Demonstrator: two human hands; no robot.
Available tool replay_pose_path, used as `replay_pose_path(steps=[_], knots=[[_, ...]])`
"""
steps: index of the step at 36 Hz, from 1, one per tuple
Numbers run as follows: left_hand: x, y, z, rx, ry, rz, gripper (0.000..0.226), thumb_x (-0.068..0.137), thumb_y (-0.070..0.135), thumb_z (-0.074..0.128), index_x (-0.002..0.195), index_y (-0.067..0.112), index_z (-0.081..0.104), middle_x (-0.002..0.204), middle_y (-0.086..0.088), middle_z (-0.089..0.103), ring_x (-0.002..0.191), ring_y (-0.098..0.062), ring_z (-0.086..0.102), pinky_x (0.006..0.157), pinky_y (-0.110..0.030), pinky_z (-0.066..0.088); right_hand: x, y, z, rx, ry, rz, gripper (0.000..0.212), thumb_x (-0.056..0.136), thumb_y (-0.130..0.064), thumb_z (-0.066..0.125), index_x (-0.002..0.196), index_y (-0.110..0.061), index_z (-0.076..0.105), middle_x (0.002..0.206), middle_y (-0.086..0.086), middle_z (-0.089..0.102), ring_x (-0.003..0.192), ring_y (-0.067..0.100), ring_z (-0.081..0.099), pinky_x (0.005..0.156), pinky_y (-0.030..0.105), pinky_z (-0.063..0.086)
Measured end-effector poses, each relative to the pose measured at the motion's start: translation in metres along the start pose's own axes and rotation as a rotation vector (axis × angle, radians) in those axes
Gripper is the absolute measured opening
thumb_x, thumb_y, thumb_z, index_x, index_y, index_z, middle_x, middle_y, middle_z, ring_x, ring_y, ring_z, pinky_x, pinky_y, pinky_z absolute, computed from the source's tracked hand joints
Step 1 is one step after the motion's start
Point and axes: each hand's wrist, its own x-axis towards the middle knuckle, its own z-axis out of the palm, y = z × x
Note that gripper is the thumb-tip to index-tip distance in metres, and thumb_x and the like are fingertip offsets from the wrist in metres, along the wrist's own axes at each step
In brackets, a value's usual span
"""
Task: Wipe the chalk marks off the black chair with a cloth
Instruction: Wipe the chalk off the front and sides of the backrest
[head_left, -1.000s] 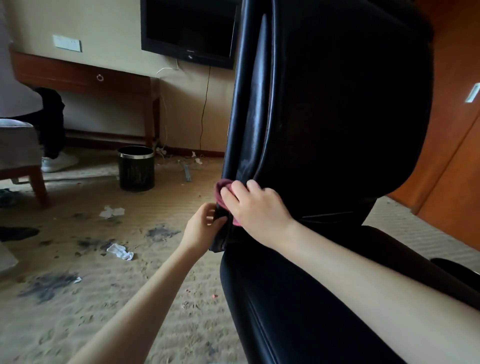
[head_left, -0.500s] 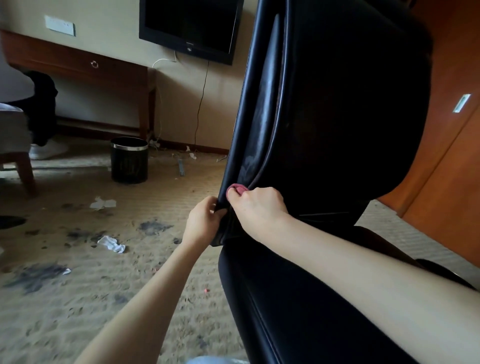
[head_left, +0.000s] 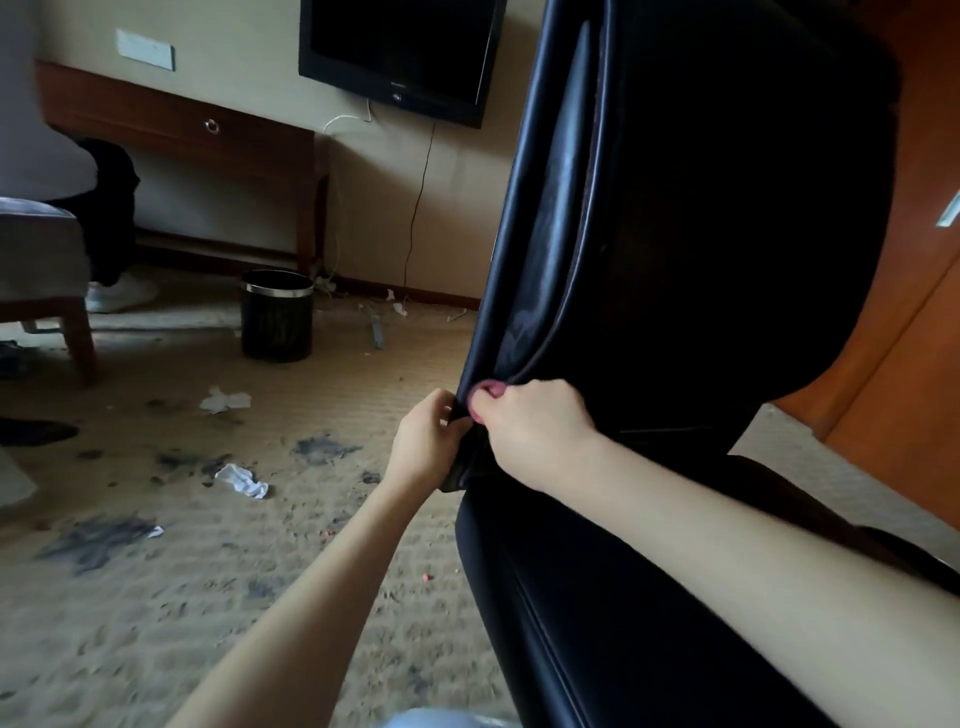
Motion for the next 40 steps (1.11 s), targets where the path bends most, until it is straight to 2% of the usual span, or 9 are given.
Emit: replay_pose_path(steps=[3, 8, 12, 17, 23, 26, 30, 36, 40], knots=[[0.0, -0.002, -0.001, -0.01, -0.013, 0.011, 0.008, 0.088, 0.016, 0.062, 0.092, 0.012, 0.057, 0.095, -0.001, 0.065, 0.09, -0.021, 0.062, 0.079, -0.034, 0.05, -0.005, 0.015, 0.02, 0.018, -0.013, 0.05, 0.032, 0.095, -0.014, 0.041, 0.125, -0.021, 0.048, 0.113, 0.006, 0.065, 0.101, 0.03, 0.064, 0.067, 0.033, 0.04], [0.002, -0.008, -0.002, -0.108, -0.057, -0.025, 0.018, 0.089, 0.02, 0.064, 0.104, 0.011, 0.061, 0.104, -0.004, 0.066, 0.094, -0.019, 0.063, 0.084, -0.034, 0.052, -0.04, 0.047, 0.034, 0.003, 0.154, 0.053, 0.036, 0.054, -0.022, 0.083, 0.085, -0.016, 0.066, 0.046, 0.002, 0.056, 0.036, 0.028, 0.055, 0.041, 0.022, 0.029], [-0.007, -0.017, -0.009, -0.201, -0.08, -0.053, 0.019, 0.095, 0.019, 0.056, 0.109, 0.009, 0.064, 0.101, -0.002, 0.067, 0.088, -0.01, 0.063, 0.071, -0.012, 0.049, -0.047, 0.04, 0.047, 0.134, 0.147, -0.067, 0.037, 0.089, -0.031, 0.053, 0.125, -0.021, 0.049, 0.09, 0.005, 0.069, 0.081, 0.033, 0.067, 0.056, 0.031, 0.036], [-0.028, -0.02, -0.024, -0.35, 0.065, -0.104, 0.033, 0.1, 0.035, 0.04, 0.101, 0.011, 0.062, 0.093, -0.003, 0.069, 0.085, -0.017, 0.066, 0.071, -0.027, 0.048, -0.021, 0.001, 0.054, 0.408, 0.206, -0.034, 0.044, 0.095, -0.03, 0.047, 0.138, -0.025, 0.039, 0.11, 0.005, 0.062, 0.1, 0.031, 0.06, 0.07, 0.036, 0.046], [-0.047, 0.001, -0.032, -0.61, -0.267, -0.211, 0.032, 0.095, 0.042, 0.048, 0.111, 0.017, 0.06, 0.09, -0.001, 0.07, 0.082, -0.015, 0.069, 0.063, -0.029, 0.053, -0.001, -0.035, 0.054, 1.062, -0.001, 0.011, 0.069, 0.088, -0.026, 0.061, 0.148, -0.017, 0.027, 0.142, 0.008, 0.047, 0.128, 0.022, 0.047, 0.102, 0.026, 0.037], [-0.045, -0.007, -0.03, -0.547, -0.087, -0.156, 0.018, 0.095, 0.024, 0.055, 0.107, 0.012, 0.062, 0.091, -0.003, 0.07, 0.085, -0.014, 0.069, 0.067, -0.024, 0.053, -0.008, -0.023, 0.062, 1.124, 0.079, -0.019, 0.066, 0.088, -0.03, 0.061, 0.147, -0.028, 0.03, 0.122, 0.0, 0.058, 0.107, 0.015, 0.058, 0.094, 0.027, 0.045], [-0.05, -0.015, -0.019, -0.147, 0.067, 0.05, 0.004, 0.091, 0.007, 0.06, 0.092, 0.01, 0.057, 0.078, 0.006, 0.061, 0.063, 0.008, 0.06, 0.051, -0.007, 0.042, -0.021, 0.012, 0.087, 1.091, 0.284, 0.154, 0.045, 0.09, -0.022, 0.058, 0.134, -0.028, 0.047, 0.09, -0.007, 0.06, 0.073, 0.01, 0.059, 0.078, 0.039, 0.052], [-0.051, -0.027, 0.012, -0.042, 0.094, -0.07, 0.029, 0.089, 0.024, 0.066, 0.074, 0.004, 0.05, 0.063, -0.001, 0.057, 0.051, -0.008, 0.054, 0.042, -0.015, 0.039, -0.036, 0.017, 0.112, 0.999, 0.232, 0.238, 0.04, 0.091, -0.021, 0.054, 0.131, -0.024, 0.049, 0.088, -0.009, 0.058, 0.075, 0.012, 0.057, 0.077, 0.036, 0.051], [-0.049, -0.03, 0.018, -0.06, 0.087, -0.15, 0.021, 0.089, 0.03, 0.064, 0.079, 0.011, 0.062, 0.067, -0.001, 0.065, 0.045, -0.025, 0.06, 0.031, -0.028, 0.041, -0.049, -0.01, 0.125, 0.838, 0.302, 0.239, 0.032, 0.09, -0.026, 0.05, 0.12, -0.017, 0.06, 0.097, -0.002, 0.061, 0.092, 0.022, 0.056, 0.075, 0.034, 0.046]])
